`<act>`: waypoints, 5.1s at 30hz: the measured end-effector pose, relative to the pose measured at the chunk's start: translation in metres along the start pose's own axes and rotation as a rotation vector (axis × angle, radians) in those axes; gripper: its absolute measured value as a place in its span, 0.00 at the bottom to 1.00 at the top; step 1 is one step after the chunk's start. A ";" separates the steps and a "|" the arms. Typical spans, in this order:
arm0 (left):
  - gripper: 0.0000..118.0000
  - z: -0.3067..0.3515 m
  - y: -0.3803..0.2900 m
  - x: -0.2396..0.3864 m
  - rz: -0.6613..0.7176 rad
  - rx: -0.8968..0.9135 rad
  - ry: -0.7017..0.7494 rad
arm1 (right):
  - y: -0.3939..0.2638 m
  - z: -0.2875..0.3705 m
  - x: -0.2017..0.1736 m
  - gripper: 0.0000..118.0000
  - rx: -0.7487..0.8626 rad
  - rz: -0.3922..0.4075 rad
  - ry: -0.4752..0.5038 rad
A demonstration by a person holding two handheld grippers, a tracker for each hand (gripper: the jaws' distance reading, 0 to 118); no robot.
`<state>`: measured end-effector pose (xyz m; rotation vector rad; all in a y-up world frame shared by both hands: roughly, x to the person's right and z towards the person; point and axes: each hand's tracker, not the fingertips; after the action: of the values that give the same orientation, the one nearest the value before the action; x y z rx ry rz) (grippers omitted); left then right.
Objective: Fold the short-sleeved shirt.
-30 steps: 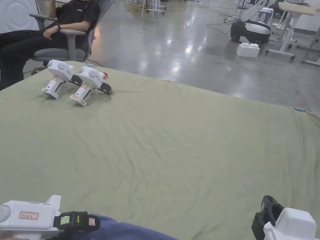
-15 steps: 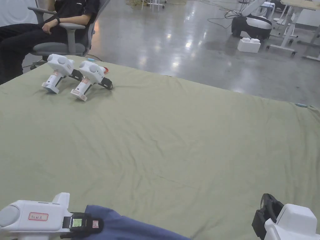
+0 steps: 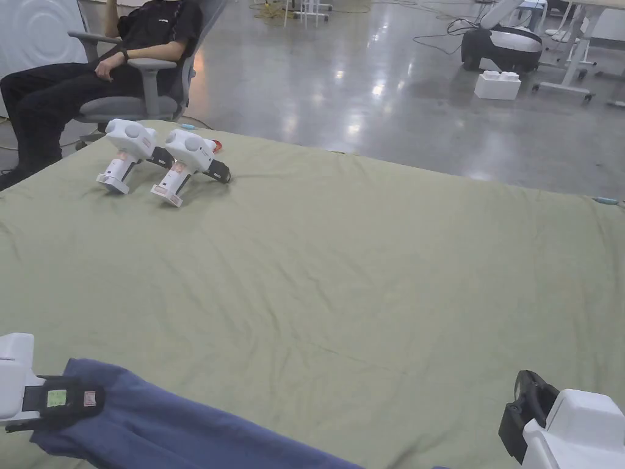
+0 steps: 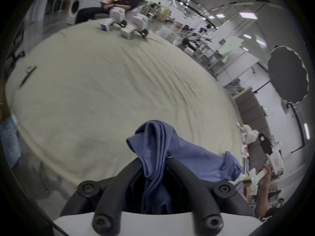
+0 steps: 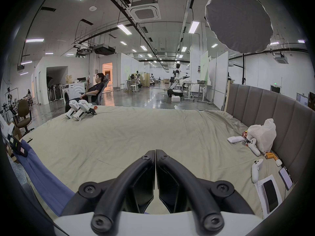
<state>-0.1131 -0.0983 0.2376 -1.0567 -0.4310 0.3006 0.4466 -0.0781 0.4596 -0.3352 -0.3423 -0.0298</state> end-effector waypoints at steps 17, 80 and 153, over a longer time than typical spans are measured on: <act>0.05 -0.079 -0.062 0.152 0.004 -0.157 -0.345 | -0.017 0.002 -0.003 0.00 -0.032 -0.019 0.009; 0.69 -0.112 -0.065 0.081 -0.097 -0.067 -0.325 | -0.038 0.013 0.029 0.00 -0.093 -0.084 -0.044; 0.10 -0.161 -0.153 0.327 -0.438 -0.250 -0.067 | -0.038 0.017 0.022 0.00 -0.053 -0.078 -0.058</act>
<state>0.2559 -0.1498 0.3690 -1.1648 -0.7595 -0.1122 0.4584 -0.1081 0.4938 -0.3754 -0.4120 -0.1059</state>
